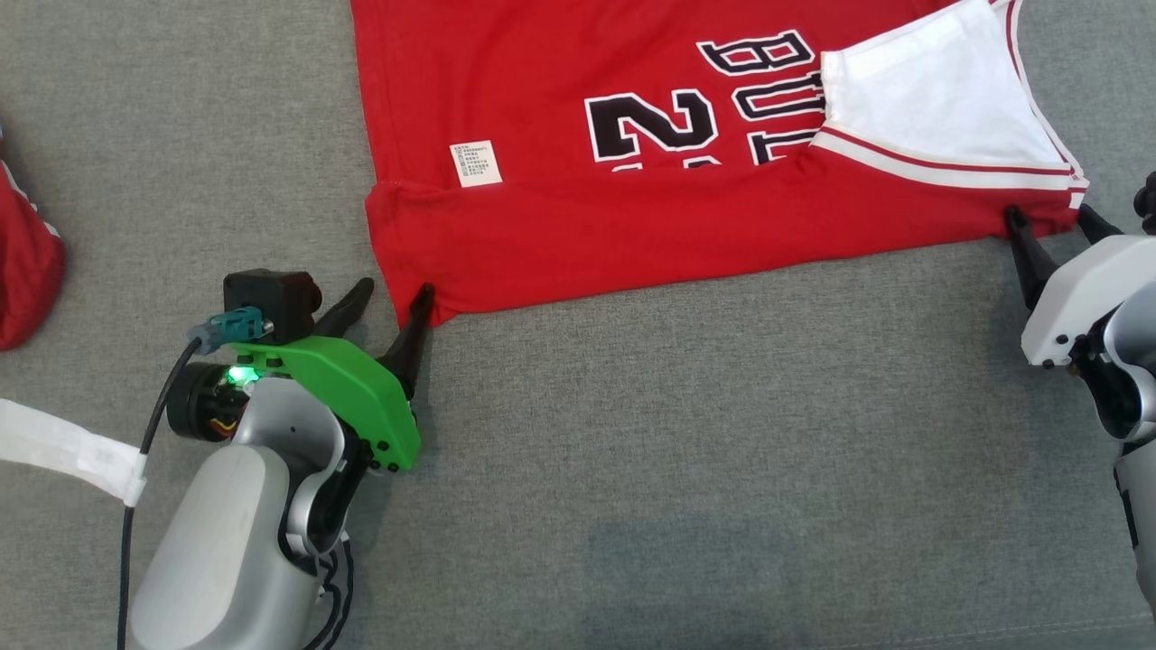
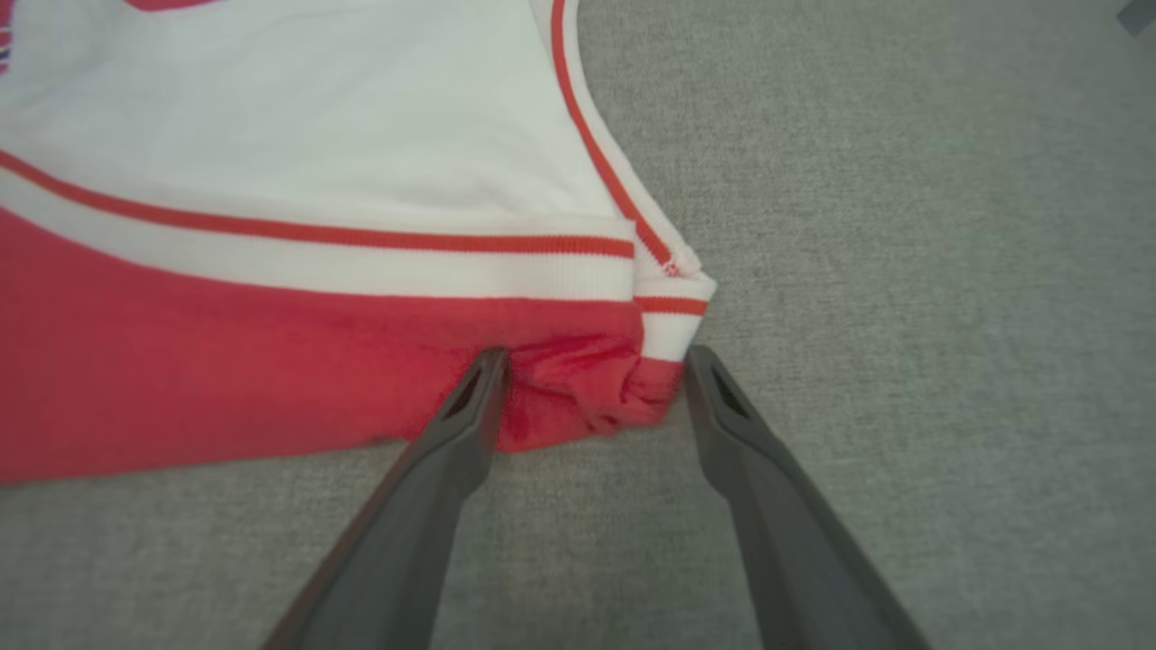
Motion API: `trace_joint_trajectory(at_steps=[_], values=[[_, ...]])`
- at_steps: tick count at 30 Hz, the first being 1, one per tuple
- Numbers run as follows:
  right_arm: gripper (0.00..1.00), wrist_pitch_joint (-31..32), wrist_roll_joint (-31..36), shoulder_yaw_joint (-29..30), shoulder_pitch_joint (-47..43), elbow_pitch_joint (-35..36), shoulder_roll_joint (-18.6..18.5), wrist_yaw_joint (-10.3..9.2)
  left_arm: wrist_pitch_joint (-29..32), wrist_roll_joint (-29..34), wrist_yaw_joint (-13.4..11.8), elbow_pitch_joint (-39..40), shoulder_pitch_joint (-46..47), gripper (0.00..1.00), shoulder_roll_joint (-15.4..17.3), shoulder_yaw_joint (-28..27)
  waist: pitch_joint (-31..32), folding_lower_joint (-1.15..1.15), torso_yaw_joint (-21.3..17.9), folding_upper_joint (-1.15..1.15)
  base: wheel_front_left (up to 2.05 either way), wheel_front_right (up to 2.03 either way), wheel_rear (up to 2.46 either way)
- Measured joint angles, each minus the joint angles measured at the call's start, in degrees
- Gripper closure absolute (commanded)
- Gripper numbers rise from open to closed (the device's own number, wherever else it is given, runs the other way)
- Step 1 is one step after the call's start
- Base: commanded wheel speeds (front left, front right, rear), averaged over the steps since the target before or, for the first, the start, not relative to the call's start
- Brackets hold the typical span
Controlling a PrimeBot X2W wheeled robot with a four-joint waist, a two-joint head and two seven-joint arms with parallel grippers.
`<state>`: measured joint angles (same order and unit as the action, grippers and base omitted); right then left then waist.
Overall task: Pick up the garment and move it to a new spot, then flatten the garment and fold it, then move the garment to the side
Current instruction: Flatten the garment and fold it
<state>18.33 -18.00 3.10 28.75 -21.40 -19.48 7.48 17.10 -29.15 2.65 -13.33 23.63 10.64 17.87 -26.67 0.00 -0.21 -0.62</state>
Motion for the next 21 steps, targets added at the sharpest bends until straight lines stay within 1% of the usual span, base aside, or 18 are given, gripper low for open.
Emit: trace_joint_trajectory(at_steps=[1, 4, 10, 12, 13, 14, 16, 21], values=[[1.0, 0.03, -0.42, -0.01, 0.2, -0.26, 0.1, 0.0, 0.3, -0.1, 0.51, -0.12, 0.32, 1.0, 0.13, 0.49, 0.03, 0.0, -0.02, 0.0, 0.0, 0.0, 0.0], [1.0, 0.78, -1.71, -1.42, 0.52, -0.51, -0.09, 0.07, 0.74, -0.53, 1.32, -0.57, 0.48, 1.0, -0.02, 1.33, 0.55, 0.0, -0.07, 0.0, 0.0, 0.0, 0.0], [1.0, 2.47, -5.65, -2.26, -1.24, 1.15, -1.49, 0.07, 2.31, -1.55, 1.96, 0.21, -0.23, 1.0, 1.27, 1.58, 2.47, 0.0, -0.37, 0.0, 0.0, 0.0, 0.0], [1.0, 3.67, -7.13, -2.61, -2.94, 3.28, -2.41, 0.07, 3.48, -2.86, 2.29, 1.23, -1.39, 1.0, 1.9, 1.46, 3.55, 0.0, -0.53, 0.0, 0.0, 0.0, 0.0], [1.0, 5.17, -8.83, -2.71, -5.11, 5.93, -3.43, 0.07, 4.83, -3.88, 2.46, 2.41, -2.85, 1.0, 2.93, 1.3, 4.73, 0.0, -0.74, 0.0, 0.0, 0.0, 0.0], [1.0, 5.17, -8.83, -2.71, -5.11, 5.93, -3.43, 0.07, 4.83, -3.88, 2.46, 2.41, -2.85, 1.0, 2.93, 1.3, 4.73, 0.0, -0.74, 0.0, 0.0, 0.0, 0.0], [1.0, 7.15, -10.51, -2.94, -8.14, 8.8, -4.58, 0.07, 6.04, -4.54, 2.66, 4.14, -4.44, 1.0, 4.31, 1.03, 6.0, 0.0, -1.01, 0.0, 0.0, 0.0, 0.0], [1.0, 11.62, -14.3, -1.72, -17.13, 17.28, -6.53, 0.07, 9.83, -7.65, 2.83, 11.57, -11.67, 1.0, 7.84, 0.41, 9.1, 0.0, -1.96, 0.0, 0.0, 0.0, 0.0]])
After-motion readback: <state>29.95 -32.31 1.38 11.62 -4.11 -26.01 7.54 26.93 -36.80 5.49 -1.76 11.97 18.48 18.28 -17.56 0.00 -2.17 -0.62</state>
